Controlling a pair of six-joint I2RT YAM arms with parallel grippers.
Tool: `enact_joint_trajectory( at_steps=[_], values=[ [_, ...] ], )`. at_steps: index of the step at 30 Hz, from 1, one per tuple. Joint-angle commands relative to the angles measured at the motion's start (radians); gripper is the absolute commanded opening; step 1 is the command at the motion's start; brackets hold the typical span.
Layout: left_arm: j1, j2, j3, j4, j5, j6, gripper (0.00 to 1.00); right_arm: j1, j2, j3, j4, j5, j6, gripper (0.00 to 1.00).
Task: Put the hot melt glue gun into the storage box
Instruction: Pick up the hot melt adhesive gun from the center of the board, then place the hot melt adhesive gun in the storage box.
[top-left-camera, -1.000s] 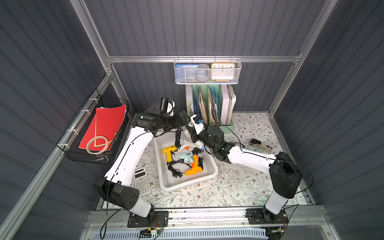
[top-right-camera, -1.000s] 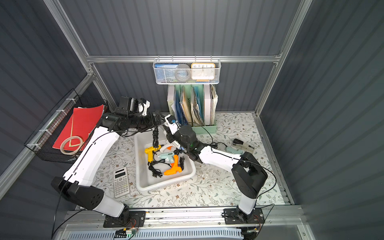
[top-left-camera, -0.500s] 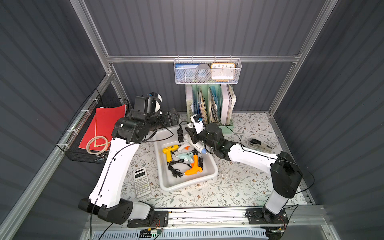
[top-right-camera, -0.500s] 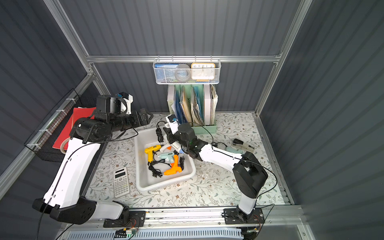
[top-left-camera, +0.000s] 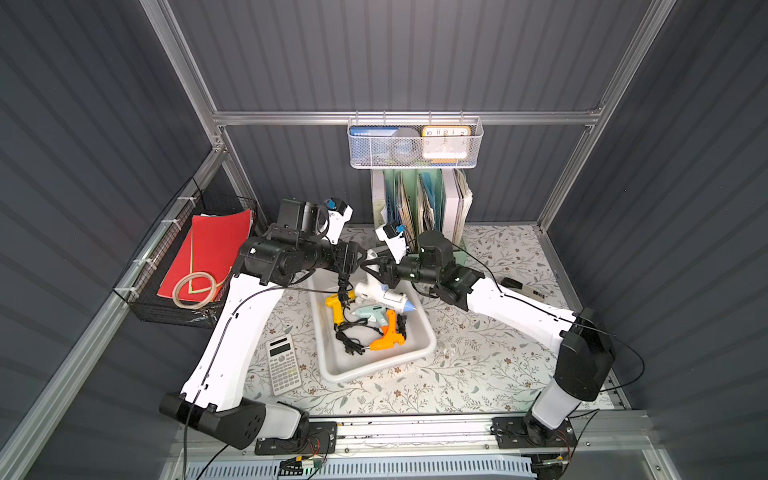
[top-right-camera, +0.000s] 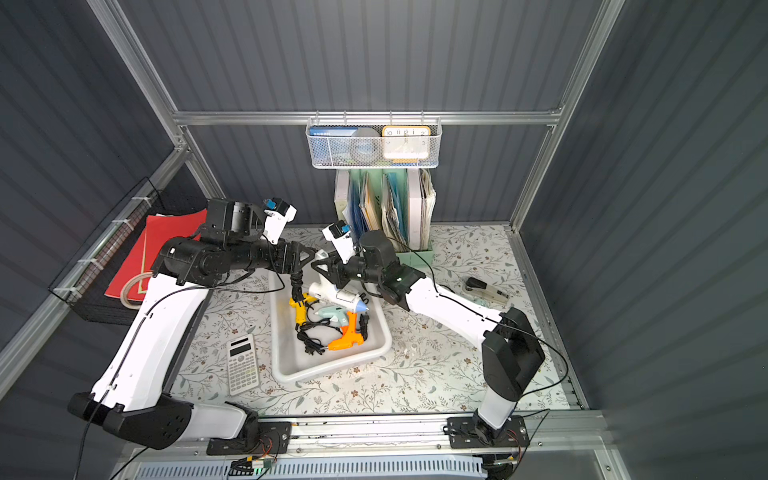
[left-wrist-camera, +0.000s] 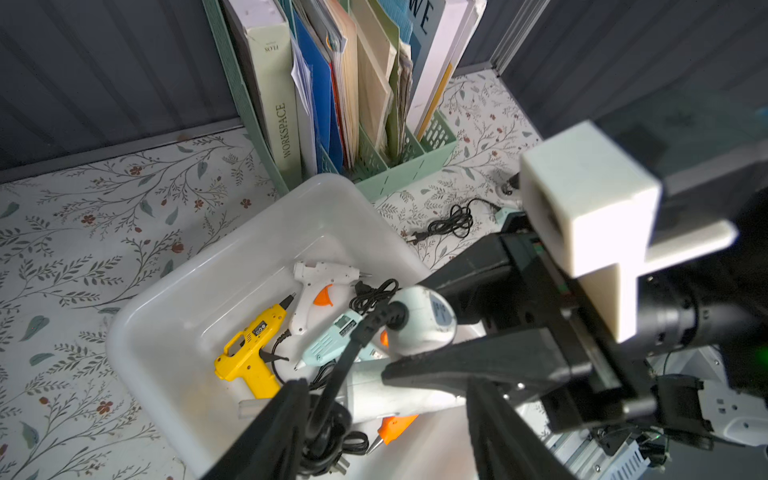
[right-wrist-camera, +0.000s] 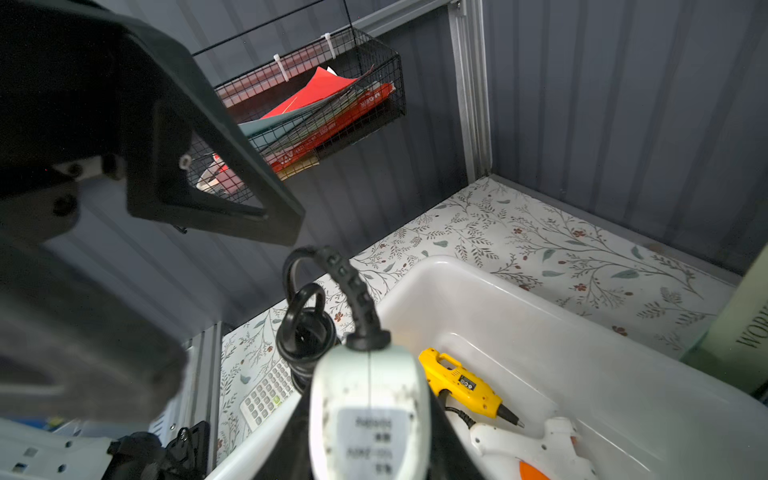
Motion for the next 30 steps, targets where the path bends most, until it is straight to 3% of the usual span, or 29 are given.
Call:
enact_joint_trajectory(
  at_steps=[1, 7, 13, 14, 18, 19, 25, 30],
  values=[
    [0.035, 0.011, -0.01, -0.055, 0.039, 0.07, 0.58, -0.011, -0.026, 0.031, 0.013, -0.091, 0.023, 0.0],
    [0.073, 0.019, -0.04, -0.049, 0.064, 0.077, 0.49, -0.017, -0.021, 0.028, 0.026, -0.11, 0.028, 0.0],
    [0.077, 0.069, -0.035, -0.034, 0.175, 0.082, 0.44, -0.018, -0.002, 0.042, 0.033, -0.147, 0.038, 0.0],
    [0.077, 0.081, -0.033, -0.027, 0.189, 0.083, 0.4, -0.018, 0.001, 0.043, 0.036, -0.15, 0.042, 0.0],
    [0.077, 0.129, -0.01, -0.025, 0.212, 0.059, 0.05, -0.018, 0.012, 0.043, 0.036, -0.141, 0.051, 0.0],
    [0.078, 0.136, -0.001, -0.031, 0.201, 0.051, 0.0, -0.018, 0.014, 0.041, 0.035, -0.137, 0.051, 0.0],
    [0.082, 0.131, 0.022, -0.037, 0.122, -0.035, 0.0, -0.018, 0.045, 0.042, 0.031, -0.122, 0.075, 0.0],
    [0.082, 0.104, -0.017, -0.048, 0.042, -0.097, 0.0, -0.018, 0.091, 0.038, 0.045, -0.122, 0.101, 0.25]
  ],
)
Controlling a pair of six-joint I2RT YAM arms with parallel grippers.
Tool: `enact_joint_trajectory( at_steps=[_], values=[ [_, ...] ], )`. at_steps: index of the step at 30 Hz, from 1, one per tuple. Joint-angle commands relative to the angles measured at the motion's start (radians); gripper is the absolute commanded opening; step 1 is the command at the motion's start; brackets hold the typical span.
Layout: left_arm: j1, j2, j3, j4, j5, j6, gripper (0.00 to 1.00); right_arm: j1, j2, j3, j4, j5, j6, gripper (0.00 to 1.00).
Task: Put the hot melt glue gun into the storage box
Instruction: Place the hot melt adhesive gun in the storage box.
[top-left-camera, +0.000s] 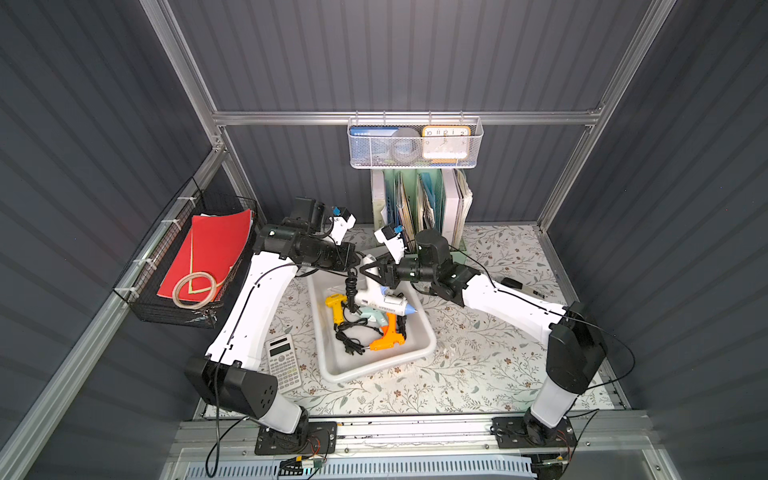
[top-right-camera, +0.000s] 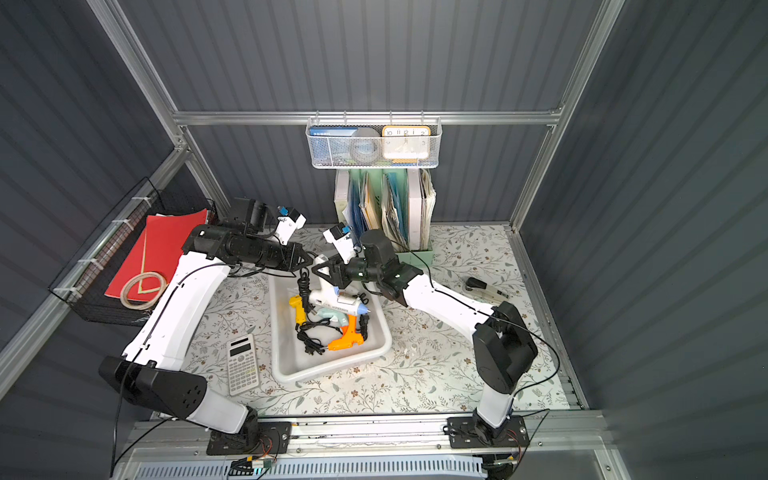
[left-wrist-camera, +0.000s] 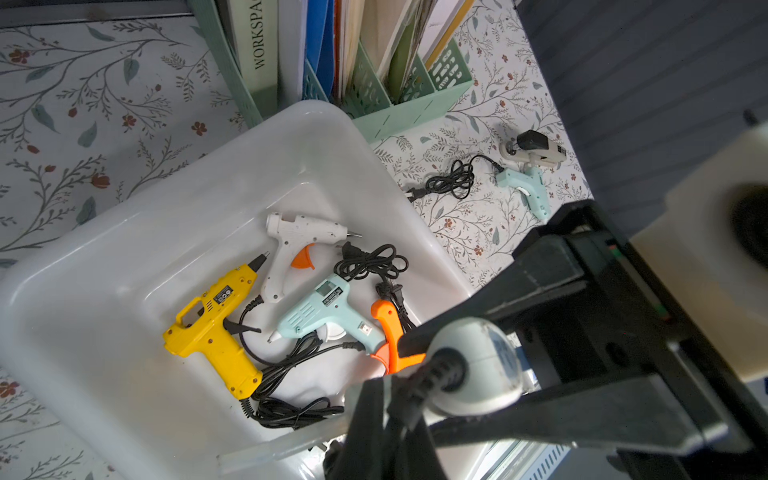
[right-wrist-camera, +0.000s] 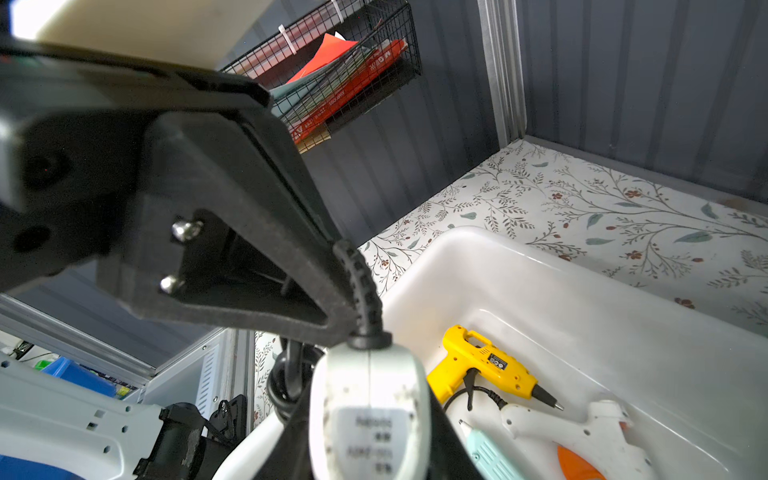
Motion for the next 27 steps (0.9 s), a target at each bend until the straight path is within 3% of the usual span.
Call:
enact_joint_trajectory(
  at_steps=[1, 13, 23, 27],
  values=[
    [0.01, -0.043, -0.02, 0.002, -0.065, -0.069, 0.0, 0.004, 0.036, 0.022, 0.048, -0.022, 0.037, 0.25],
    [0.012, -0.057, -0.231, 0.098, -0.093, -0.122, 0.0, 0.013, 0.208, 0.027, 0.115, -0.029, 0.124, 0.22],
    [0.024, 0.041, -0.314, 0.132, -0.124, -0.109, 0.0, 0.013, 0.301, 0.048, 0.042, 0.021, 0.091, 0.48],
    [0.036, 0.061, -0.324, 0.137, -0.123, -0.107, 0.0, 0.013, 0.314, 0.056, 0.007, 0.034, 0.083, 0.53]
  ],
)
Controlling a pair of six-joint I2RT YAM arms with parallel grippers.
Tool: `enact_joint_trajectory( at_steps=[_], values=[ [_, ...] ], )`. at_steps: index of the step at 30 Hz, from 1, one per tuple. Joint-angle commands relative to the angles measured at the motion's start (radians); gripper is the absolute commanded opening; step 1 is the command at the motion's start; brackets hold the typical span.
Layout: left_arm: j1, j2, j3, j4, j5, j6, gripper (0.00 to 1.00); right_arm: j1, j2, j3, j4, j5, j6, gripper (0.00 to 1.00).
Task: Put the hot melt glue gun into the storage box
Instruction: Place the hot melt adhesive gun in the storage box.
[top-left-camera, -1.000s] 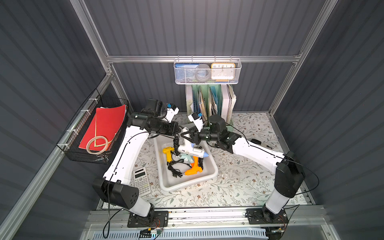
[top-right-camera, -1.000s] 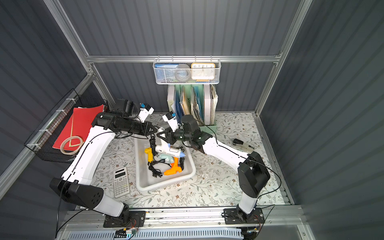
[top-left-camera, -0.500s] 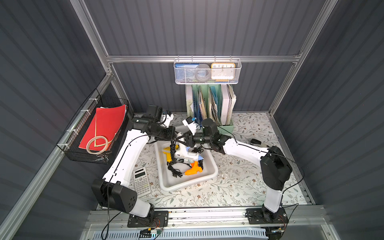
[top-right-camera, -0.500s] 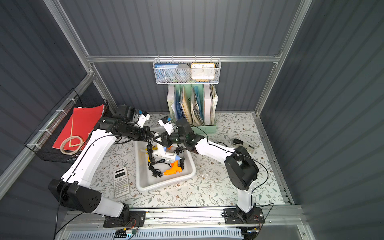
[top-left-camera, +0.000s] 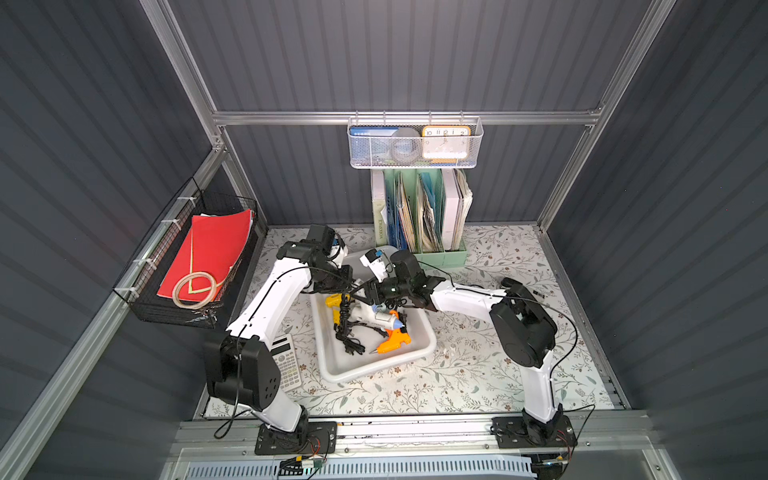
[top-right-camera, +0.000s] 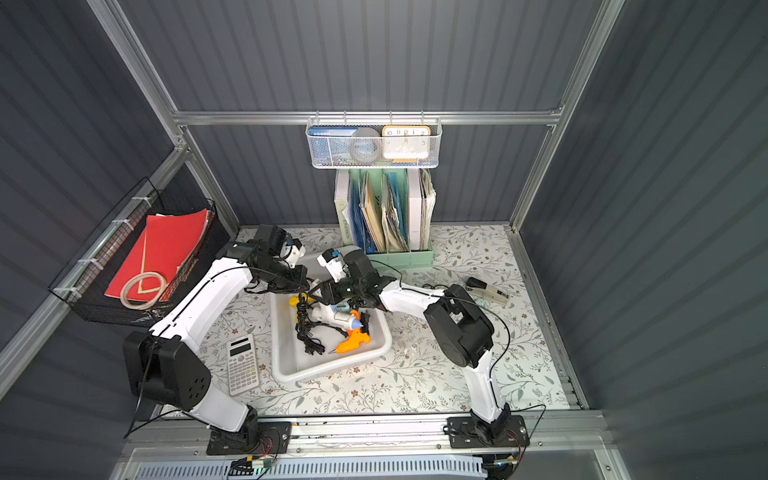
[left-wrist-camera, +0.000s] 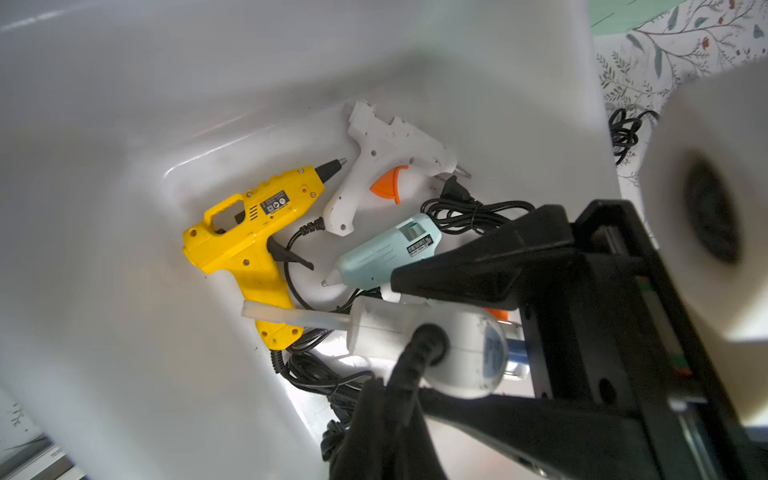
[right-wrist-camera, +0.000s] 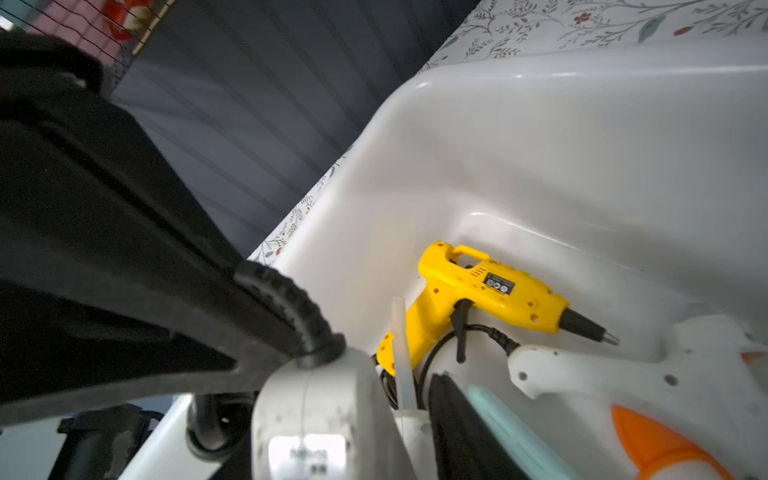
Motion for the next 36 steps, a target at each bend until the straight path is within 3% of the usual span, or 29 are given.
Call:
enact_joint_trajectory(
  at_steps=[1, 14, 18, 25, 26, 28, 31, 36],
  values=[
    [0.012, 0.009, -0.003, 0.009, 0.017, 0.0, 0.0, -0.007, 0.013, 0.033, -0.045, 0.044, -0.006, 0.54],
    [0.094, 0.127, 0.058, -0.016, -0.066, -0.04, 0.0, -0.008, -0.135, -0.003, -0.206, 0.239, -0.067, 0.85],
    [0.104, 0.19, 0.129, -0.028, -0.127, -0.062, 0.0, -0.008, -0.22, -0.039, -0.249, 0.309, -0.091, 0.91],
    [0.106, 0.266, 0.188, -0.022, -0.186, -0.114, 0.0, -0.038, -0.377, -0.132, -0.375, 0.555, -0.056, 0.96],
    [0.105, 0.271, 0.189, -0.019, -0.181, -0.118, 0.03, -0.054, -0.398, -0.14, -0.413, 0.581, -0.039, 0.96],
    [0.106, 0.276, 0.187, -0.012, -0.153, -0.12, 0.23, -0.104, -0.451, -0.171, -0.481, 0.618, 0.003, 0.96],
    [0.106, 0.27, 0.188, -0.009, -0.139, -0.121, 0.43, -0.204, -0.561, -0.262, -0.538, 0.641, 0.064, 0.96],
    [0.105, 0.24, 0.211, -0.019, -0.13, -0.12, 0.6, -0.39, -0.734, -0.391, -0.701, 0.711, 0.129, 0.96]
  ],
)
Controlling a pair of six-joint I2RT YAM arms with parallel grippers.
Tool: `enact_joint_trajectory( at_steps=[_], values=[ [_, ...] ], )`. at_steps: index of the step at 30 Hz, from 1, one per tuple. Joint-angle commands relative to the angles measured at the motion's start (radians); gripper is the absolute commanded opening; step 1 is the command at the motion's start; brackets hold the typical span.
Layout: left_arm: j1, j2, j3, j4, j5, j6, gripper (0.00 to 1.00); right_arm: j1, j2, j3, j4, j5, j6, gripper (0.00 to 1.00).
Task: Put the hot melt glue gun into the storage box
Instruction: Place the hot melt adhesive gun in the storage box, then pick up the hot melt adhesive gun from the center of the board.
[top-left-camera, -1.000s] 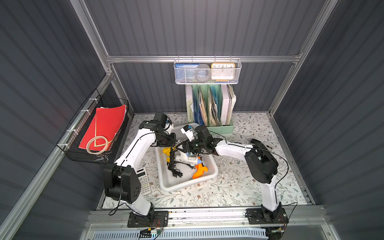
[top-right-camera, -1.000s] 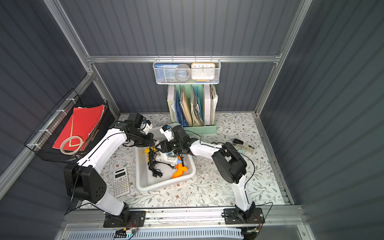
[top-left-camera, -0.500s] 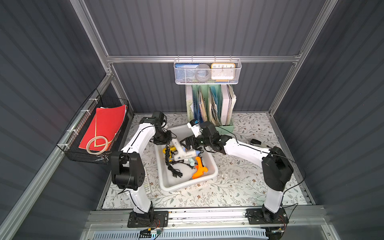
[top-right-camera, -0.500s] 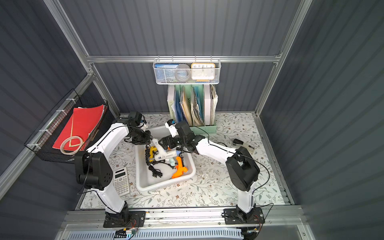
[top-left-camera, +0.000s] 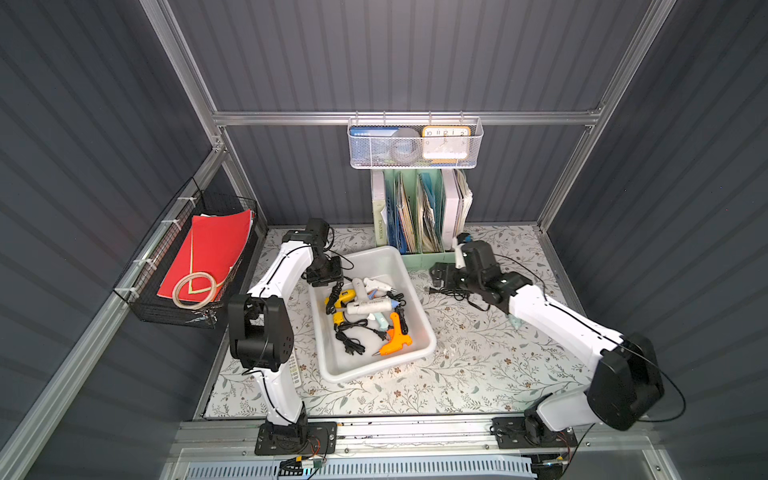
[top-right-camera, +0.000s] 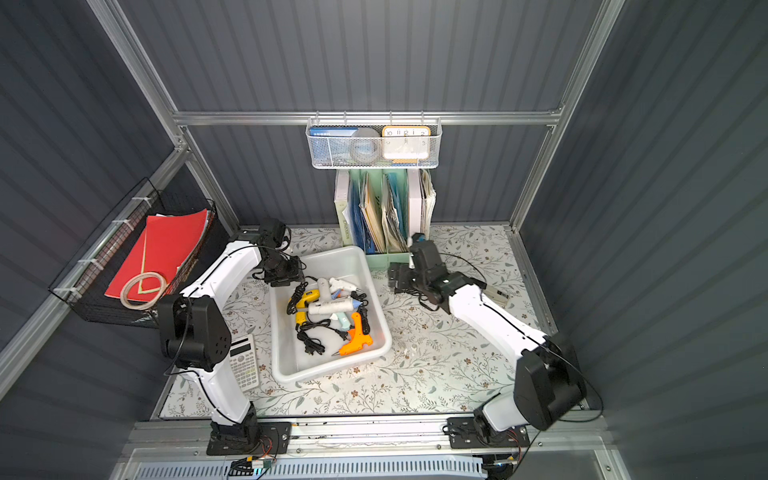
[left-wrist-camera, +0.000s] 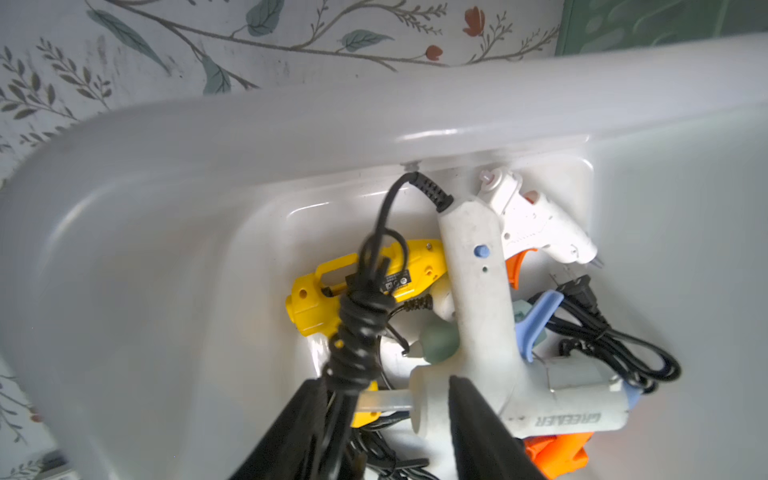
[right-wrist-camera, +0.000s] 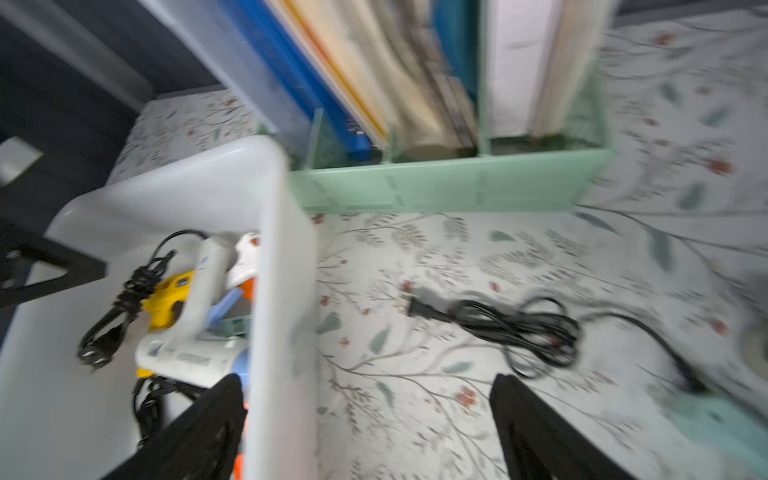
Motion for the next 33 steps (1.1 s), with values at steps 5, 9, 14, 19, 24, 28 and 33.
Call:
enact_joint_trajectory(
  at_steps=[5, 9, 14, 19, 24, 28, 33],
  values=[
    [0.006, -0.08, 0.075, -0.007, 0.024, -0.019, 0.77, -0.264, -0.171, -0.147, -0.31, 0.118, 0.098, 0.96],
    [0.005, -0.129, 0.112, 0.004, 0.026, -0.044, 0.99, -0.446, -0.228, -0.199, -0.382, 0.093, 0.085, 0.96],
    [0.006, -0.206, 0.116, 0.078, 0.048, -0.068, 1.0, -0.65, -0.188, -0.226, -0.407, -0.059, 0.038, 0.93],
    [0.006, -0.296, 0.029, 0.219, 0.028, -0.122, 1.0, -0.72, -0.053, -0.19, -0.428, -0.209, -0.02, 0.86],
    [0.006, -0.39, -0.084, 0.38, -0.01, -0.162, 1.0, -0.719, 0.072, -0.146, -0.447, -0.252, -0.055, 0.8],
    [0.006, -0.441, -0.141, 0.452, -0.063, -0.192, 1.0, -0.711, 0.134, -0.129, -0.417, -0.247, -0.058, 0.75],
    [0.006, -0.487, -0.185, 0.507, -0.107, -0.205, 1.0, -0.661, 0.221, -0.084, -0.422, -0.184, -0.079, 0.73]
  ],
)
